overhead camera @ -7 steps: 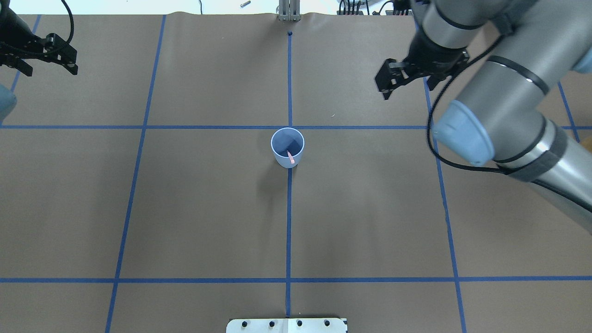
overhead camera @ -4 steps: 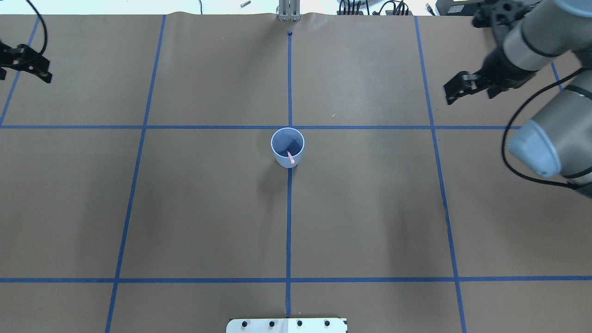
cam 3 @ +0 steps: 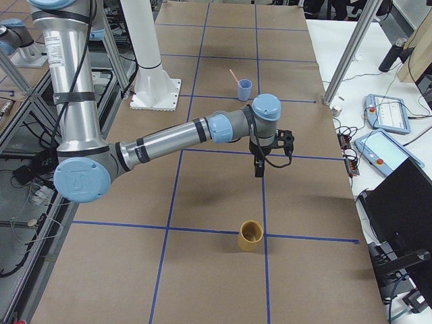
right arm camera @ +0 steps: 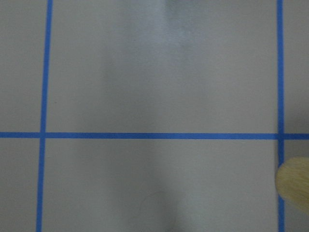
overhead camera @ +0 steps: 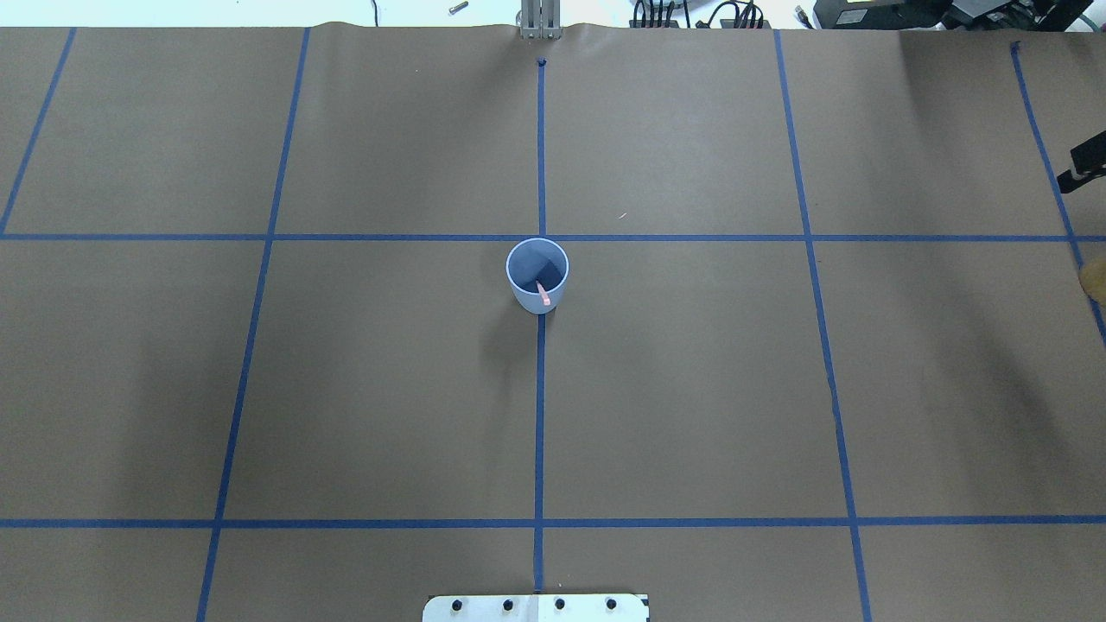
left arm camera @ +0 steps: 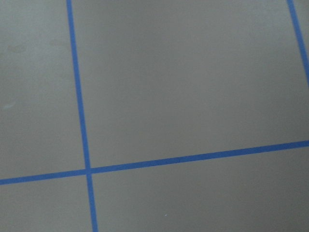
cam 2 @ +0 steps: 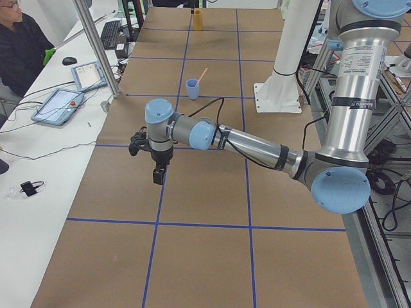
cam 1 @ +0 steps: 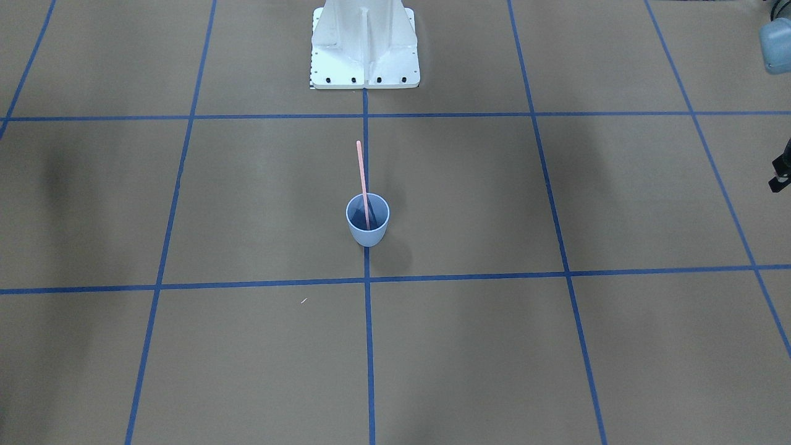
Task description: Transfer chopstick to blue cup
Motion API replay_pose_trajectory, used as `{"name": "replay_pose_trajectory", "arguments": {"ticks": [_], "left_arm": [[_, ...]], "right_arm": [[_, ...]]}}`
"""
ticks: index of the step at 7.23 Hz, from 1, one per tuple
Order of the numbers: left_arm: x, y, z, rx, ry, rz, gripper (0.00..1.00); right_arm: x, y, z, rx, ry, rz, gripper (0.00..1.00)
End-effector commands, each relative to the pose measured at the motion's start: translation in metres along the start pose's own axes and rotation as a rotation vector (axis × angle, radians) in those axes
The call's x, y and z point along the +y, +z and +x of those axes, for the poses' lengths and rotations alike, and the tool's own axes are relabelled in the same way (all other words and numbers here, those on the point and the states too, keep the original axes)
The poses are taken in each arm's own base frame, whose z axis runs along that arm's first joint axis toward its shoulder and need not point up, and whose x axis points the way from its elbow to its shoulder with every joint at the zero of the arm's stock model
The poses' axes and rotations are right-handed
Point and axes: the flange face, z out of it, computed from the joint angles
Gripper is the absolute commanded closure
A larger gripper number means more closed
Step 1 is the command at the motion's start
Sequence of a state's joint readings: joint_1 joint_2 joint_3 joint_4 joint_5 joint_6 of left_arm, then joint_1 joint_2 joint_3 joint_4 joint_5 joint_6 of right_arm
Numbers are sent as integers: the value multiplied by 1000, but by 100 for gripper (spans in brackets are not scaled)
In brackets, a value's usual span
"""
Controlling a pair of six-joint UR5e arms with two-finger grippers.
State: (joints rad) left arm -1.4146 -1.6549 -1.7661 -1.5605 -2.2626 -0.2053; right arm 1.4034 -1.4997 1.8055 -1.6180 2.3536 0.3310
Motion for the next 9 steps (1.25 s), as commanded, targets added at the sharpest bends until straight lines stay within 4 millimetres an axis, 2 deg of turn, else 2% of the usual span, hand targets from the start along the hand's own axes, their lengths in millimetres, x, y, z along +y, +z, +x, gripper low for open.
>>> {"name": "replay_pose_trajectory", "arguments": {"ticks": [1,2,3,4,6,7,9], "left_arm": [[13,9,-43,-7,-74,-24,2],[29,19,-65,-14,-116,-48,2],[37,22,-85,-12,-143,-56,2],[51,29,-99,-12,-121,-72,2],[65,22,-133,-2,-146,-64,2],[63,21,-126,61,-149,-66,2],[58,21,-124,69,-146,-63,2]], "right_arm": [[36,2,118,25,-14,-18,0],[49,6,139,31,14,-29,0],[57,9,160,31,55,-35,0],[65,9,170,30,74,-35,0],[70,10,175,28,88,-39,0],[70,10,175,30,88,-39,0],[71,10,177,28,93,-38,0]]}}
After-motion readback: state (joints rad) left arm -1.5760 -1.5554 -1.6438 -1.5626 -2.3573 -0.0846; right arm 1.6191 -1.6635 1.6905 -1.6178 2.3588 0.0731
